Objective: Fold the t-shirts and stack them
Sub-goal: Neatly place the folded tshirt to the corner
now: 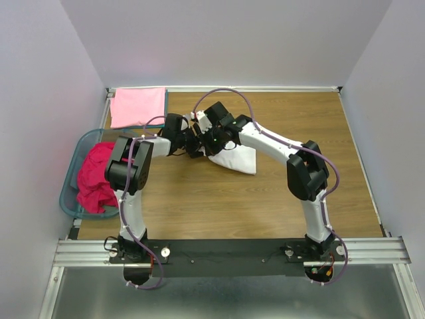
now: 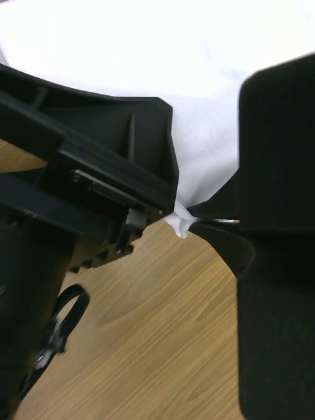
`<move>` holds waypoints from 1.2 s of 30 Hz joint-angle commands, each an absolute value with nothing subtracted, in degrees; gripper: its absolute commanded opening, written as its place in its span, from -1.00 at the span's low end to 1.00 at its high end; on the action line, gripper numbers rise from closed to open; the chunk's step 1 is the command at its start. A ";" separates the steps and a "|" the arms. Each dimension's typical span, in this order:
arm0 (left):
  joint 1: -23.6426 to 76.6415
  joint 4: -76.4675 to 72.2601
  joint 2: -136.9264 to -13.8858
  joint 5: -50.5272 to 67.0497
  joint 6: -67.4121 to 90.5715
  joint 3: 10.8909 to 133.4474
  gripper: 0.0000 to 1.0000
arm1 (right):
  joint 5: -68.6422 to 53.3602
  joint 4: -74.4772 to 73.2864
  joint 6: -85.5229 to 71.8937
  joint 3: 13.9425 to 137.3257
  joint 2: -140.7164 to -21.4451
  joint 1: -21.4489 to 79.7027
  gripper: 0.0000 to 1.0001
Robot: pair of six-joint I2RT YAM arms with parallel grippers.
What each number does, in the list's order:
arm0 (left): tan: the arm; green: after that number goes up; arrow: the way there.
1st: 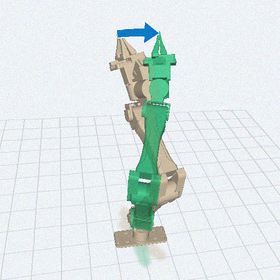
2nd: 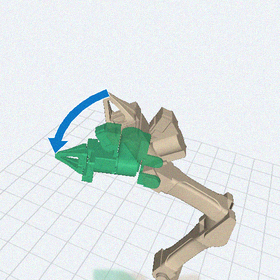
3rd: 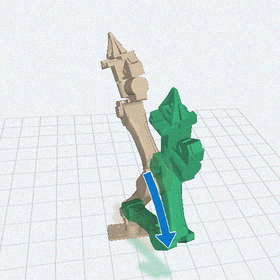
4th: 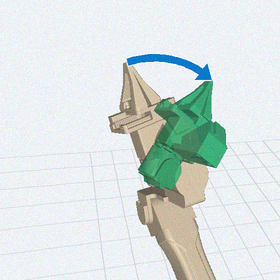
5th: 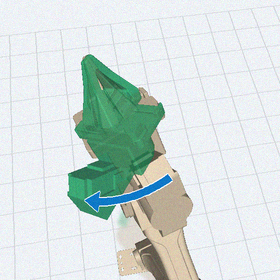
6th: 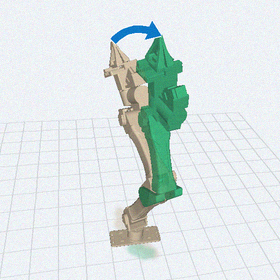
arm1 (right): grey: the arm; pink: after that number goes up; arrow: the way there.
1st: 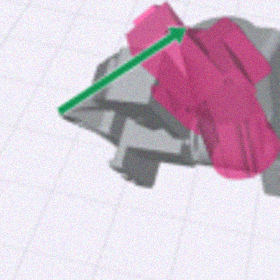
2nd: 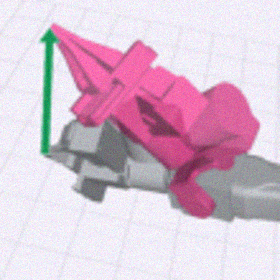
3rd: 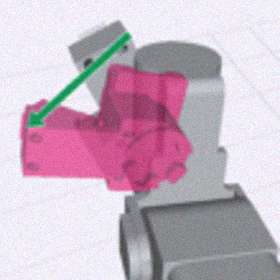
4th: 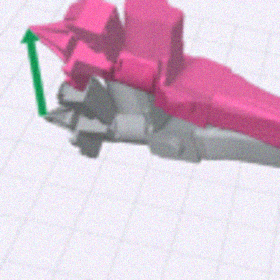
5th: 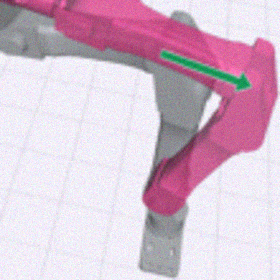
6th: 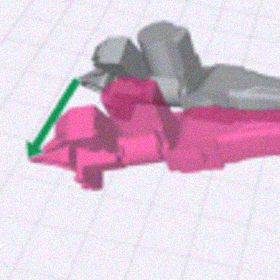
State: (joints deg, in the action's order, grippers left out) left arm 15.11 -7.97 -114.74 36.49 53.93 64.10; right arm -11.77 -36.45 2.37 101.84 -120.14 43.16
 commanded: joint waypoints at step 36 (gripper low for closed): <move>16.88 13.88 -119.00 12.93 27.70 92.44 -1.00 | -11.16 -33.93 -1.58 102.22 -117.34 42.45 0.61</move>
